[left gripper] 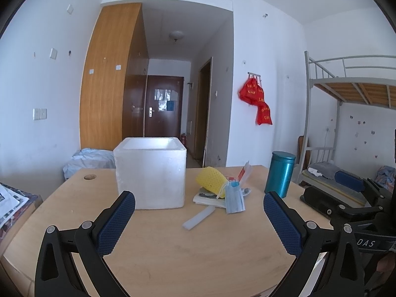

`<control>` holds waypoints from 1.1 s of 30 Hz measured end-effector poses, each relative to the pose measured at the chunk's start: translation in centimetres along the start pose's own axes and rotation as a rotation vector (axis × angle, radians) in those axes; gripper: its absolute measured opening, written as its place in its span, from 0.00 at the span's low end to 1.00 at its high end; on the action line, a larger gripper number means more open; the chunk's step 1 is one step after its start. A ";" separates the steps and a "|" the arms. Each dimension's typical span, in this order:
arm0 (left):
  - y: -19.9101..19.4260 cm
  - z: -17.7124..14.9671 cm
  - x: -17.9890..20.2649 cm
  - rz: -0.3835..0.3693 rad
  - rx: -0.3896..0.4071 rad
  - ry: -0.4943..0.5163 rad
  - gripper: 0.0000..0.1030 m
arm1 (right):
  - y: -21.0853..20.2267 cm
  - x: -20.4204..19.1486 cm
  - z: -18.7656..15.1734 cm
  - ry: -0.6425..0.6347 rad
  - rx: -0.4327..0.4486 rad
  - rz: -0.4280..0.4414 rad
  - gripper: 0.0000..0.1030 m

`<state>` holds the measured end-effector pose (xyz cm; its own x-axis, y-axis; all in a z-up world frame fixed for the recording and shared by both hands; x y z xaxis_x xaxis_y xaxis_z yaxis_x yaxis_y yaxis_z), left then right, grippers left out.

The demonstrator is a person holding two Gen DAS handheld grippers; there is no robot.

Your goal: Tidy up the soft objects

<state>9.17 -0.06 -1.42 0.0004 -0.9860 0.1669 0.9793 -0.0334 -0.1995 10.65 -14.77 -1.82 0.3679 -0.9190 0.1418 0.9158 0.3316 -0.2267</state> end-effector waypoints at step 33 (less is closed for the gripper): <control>9.1 1.3 -0.2 0.010 -0.108 0.013 1.00 | 8.0 2.5 0.7 0.031 -0.122 0.053 1.00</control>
<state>18.30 0.02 -1.96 0.0069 -0.9883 0.1525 0.9517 -0.0403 -0.3044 18.97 -14.26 -2.60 0.4083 -0.9077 0.0969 0.8680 0.3532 -0.3489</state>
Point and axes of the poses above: each gripper's, at about its wrist camera, not at the fingertips, and y roughly the way its jaws point, x to its right, z to its top, the point moved 9 cm from there along y, roughly the way its jaws point, and after that the axes turned 6 degrees about -y, right-handed, at the moved point
